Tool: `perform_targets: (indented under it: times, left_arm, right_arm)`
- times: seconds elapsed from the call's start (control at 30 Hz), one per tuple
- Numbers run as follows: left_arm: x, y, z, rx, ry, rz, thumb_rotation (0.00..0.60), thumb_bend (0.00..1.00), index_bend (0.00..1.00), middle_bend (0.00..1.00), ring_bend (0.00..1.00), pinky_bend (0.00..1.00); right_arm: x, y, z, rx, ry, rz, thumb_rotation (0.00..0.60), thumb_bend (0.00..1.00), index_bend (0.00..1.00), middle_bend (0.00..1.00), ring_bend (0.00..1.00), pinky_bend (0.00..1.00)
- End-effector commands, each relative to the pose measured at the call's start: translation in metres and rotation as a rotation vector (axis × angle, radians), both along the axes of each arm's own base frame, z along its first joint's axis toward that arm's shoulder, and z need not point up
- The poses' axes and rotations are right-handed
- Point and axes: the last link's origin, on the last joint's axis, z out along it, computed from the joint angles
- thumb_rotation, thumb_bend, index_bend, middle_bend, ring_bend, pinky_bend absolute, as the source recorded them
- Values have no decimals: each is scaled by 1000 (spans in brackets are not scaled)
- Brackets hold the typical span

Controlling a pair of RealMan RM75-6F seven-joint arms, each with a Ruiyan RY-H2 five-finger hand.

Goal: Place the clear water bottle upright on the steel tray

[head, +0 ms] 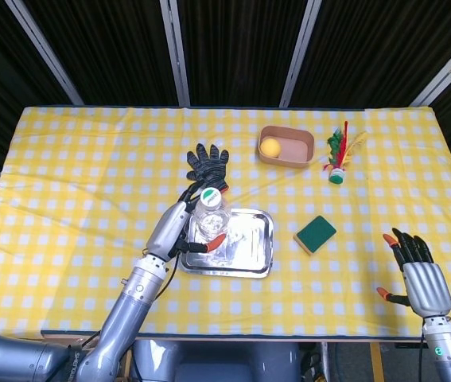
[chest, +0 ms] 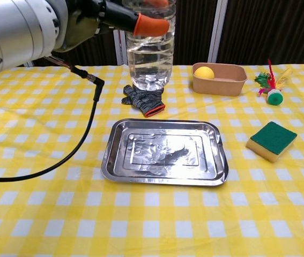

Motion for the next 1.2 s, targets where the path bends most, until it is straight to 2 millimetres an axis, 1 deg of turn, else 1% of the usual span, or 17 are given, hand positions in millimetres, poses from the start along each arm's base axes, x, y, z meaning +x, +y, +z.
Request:
perform_targets:
  times: [0.03,0.07,0.13,0.23,0.3,0.37,0.43,0.6,0.7,0.8,0.9,1.0,1.03,1.07,1.13,1.2]
  left_arm:
    - [-29,3,-15,-45,15,70,600,423,501,425,0,0]
    - [-35,4,-19,-54,23,80,600,423,502,425,0,0]
    - [-59,9,-36,-90,56,124,600,423,502,424,0,0]
    - [-81,15,-56,-141,65,163,600,423,502,422,0,0]
    - [-88,18,-63,-155,64,171,600,423,502,422,0,0]
    - [-90,20,-67,-161,46,172,600,422,502,422,0,0]
    - [-87,21,-65,-157,24,156,600,422,502,423,0,0]
    - [-78,20,-53,-92,8,120,600,422,502,426,0,0]
    - [-72,19,-54,-91,26,87,600,422,502,423,0,0]
    - [-59,20,-65,-125,21,57,600,423,501,424,0,0]
    - [-42,20,-80,-170,14,33,600,422,501,426,0,0]
    - [-24,13,-92,-232,-26,11,600,430,500,429,0,0]
    - [-19,11,-92,-252,-50,11,600,434,499,429,0,0]
    - [-17,8,-91,-268,-75,14,600,440,499,429,0,0]
    - [-18,5,-84,-273,-90,18,600,440,497,428,0,0]
    - [-27,4,-70,-243,-97,41,600,439,496,427,0,0]
  right_arm:
    - [0,0,1,-3,-2,0,600,50,111,0,3,0]
    - [1,0,1,-4,-3,1,600,50,111,0,4,0]
    - [1,0,1,-7,-5,1,600,50,111,0,3,0]
    - [0,0,1,-5,-3,-1,600,49,110,0,4,0]
    - [0,0,1,-5,-2,-4,600,49,110,0,4,0]
    - [-1,0,1,-4,0,-6,600,49,111,0,3,0]
    - [-1,-1,1,-5,2,-9,600,49,111,0,3,0]
    - [-1,-1,0,0,-4,-10,600,49,111,0,4,0]
    - [0,0,-1,8,-2,-7,600,49,111,0,4,0]
    - [3,0,-6,25,6,6,600,49,111,0,3,0]
    - [4,1,-9,38,14,13,600,49,111,0,4,0]
    - [3,0,-8,34,16,6,600,50,111,0,4,0]
    - [2,0,-6,27,13,0,600,49,111,0,4,0]
    - [1,0,-5,22,10,-2,600,49,111,0,4,0]
    - [0,0,-1,11,3,-4,600,49,111,0,4,0]
    - [0,1,2,4,-5,-5,600,49,111,0,4,0]
